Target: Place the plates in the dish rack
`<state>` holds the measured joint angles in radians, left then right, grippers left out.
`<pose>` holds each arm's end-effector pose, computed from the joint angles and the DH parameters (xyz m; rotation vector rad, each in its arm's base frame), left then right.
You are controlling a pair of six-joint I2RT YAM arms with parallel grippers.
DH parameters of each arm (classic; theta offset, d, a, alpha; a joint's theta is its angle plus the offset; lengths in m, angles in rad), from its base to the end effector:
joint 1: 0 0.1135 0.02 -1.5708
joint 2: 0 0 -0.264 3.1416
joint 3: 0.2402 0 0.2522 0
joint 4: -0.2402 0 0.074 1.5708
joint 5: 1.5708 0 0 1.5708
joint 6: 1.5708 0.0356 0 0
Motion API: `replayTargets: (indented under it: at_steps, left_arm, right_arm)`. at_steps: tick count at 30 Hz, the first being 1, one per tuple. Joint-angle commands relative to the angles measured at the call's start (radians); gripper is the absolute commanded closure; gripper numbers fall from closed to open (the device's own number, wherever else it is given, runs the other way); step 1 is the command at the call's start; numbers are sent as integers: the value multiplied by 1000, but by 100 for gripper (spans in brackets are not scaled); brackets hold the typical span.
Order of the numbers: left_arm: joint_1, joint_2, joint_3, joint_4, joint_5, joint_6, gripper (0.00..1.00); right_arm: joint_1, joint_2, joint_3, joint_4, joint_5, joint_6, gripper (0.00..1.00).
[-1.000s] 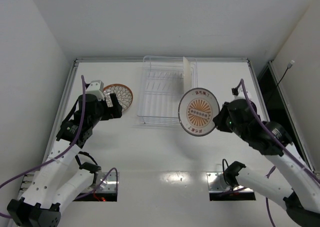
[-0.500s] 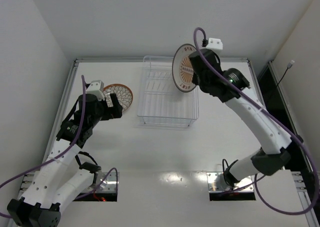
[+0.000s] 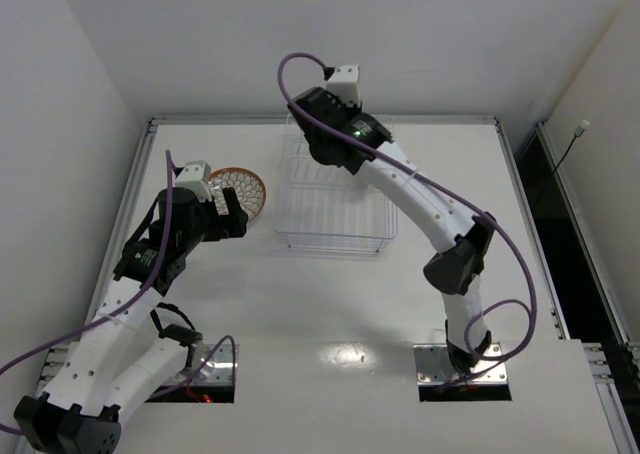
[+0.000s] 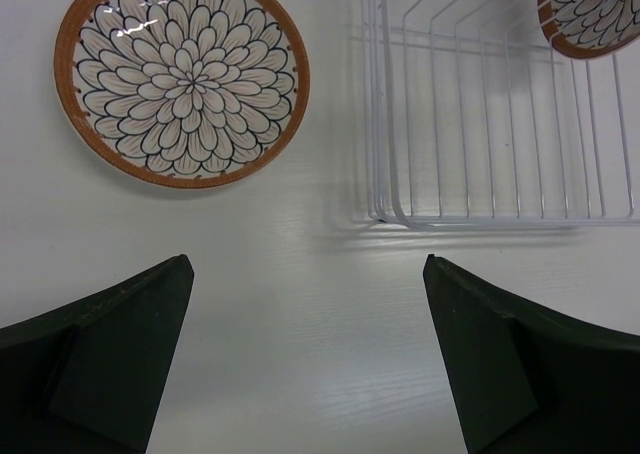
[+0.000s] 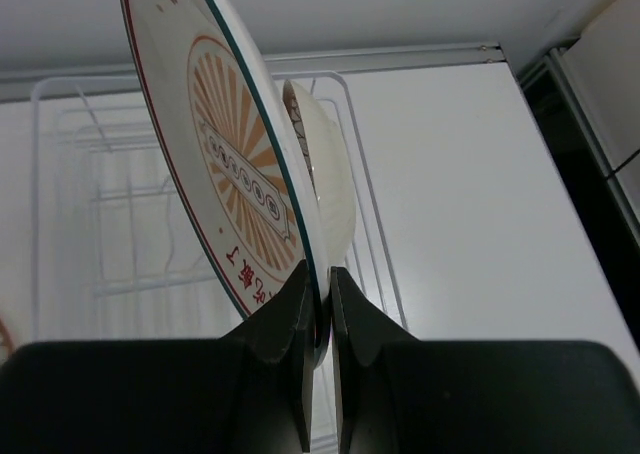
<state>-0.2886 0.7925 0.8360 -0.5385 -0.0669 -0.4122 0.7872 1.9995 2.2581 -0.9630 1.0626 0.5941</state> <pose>0.1667 -0.0470 0.3201 -0.1702 2.0776 -0.3613 0.3190 0.2761 0.4151 0.3196 1.8748 -0.2906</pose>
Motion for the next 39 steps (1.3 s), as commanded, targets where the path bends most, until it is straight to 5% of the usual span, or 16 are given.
replayTargets:
  at_steps: [1, 10, 21, 24, 28, 33, 39]
  left_arm:
    - [-11, 1, 2, 14, 16, -2, 0]
    - [-11, 10, 2, 23, 26, -2, 0]
    - [-11, 1, 2, 23, 26, -2, 0]
    - [-21, 1, 2, 23, 16, -2, 0]
    - [-30, 1, 2, 23, 16, -2, 0]
    - [-30, -9, 2, 23, 16, -2, 0]
    - [-30, -9, 2, 23, 16, -2, 0]
  right_arm:
    - [23, 51, 31, 29, 212, 9, 100]
    - [14, 149, 20, 64, 347, -33, 100]
    - [-5, 280, 29, 286, 460, -334, 100]
    - [-5, 294, -24, 533, 551, -594, 100]
    - [-5, 294, -242, 1346, 643, -1167, 100]
    - [-16, 332, -221, 1391, 666, -1241, 100]
    - [-16, 351, -299, 1731, 698, -1476, 100]
